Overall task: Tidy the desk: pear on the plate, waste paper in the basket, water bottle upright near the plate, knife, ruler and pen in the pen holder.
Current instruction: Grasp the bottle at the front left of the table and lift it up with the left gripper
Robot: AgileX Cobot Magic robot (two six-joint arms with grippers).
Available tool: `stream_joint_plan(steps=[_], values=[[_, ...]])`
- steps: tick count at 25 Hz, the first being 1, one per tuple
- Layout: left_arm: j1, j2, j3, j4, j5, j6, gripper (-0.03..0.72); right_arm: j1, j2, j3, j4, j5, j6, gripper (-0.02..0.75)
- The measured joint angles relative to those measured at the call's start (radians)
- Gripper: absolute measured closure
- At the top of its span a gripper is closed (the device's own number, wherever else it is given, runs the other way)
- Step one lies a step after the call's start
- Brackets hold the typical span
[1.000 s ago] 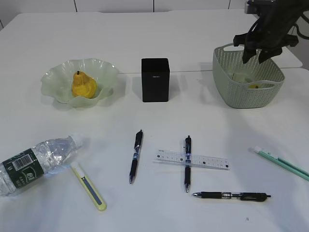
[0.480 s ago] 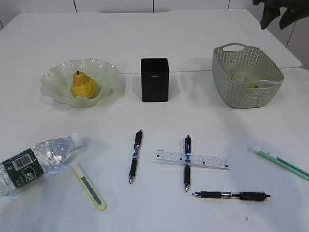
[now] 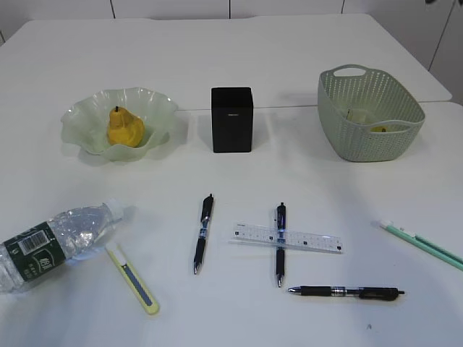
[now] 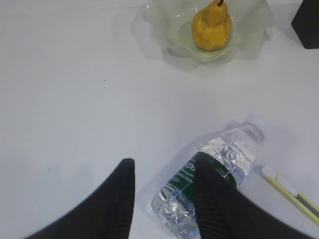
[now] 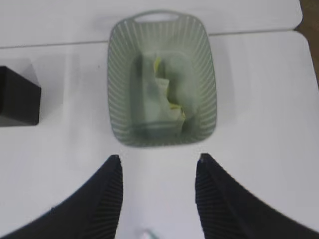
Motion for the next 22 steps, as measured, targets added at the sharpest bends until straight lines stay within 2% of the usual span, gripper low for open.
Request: stream_joint_plan(steps=[5,13,22], values=[[0.000,0.000,0.000,-0.002,0.002,0.000,0.413,0.000,-0.158,0.268,0.002,-0.044,0.000,0.351],[0.000,0.000,0.000,-0.004,0.004,0.000,0.413,0.000,-0.472,0.755,-0.007,-0.355,0.000,0.351],[0.000,0.000,0.000,-0.006,0.098,0.000,0.413,0.000,-0.667,1.033,-0.043,-0.398,-0.003,0.351]])
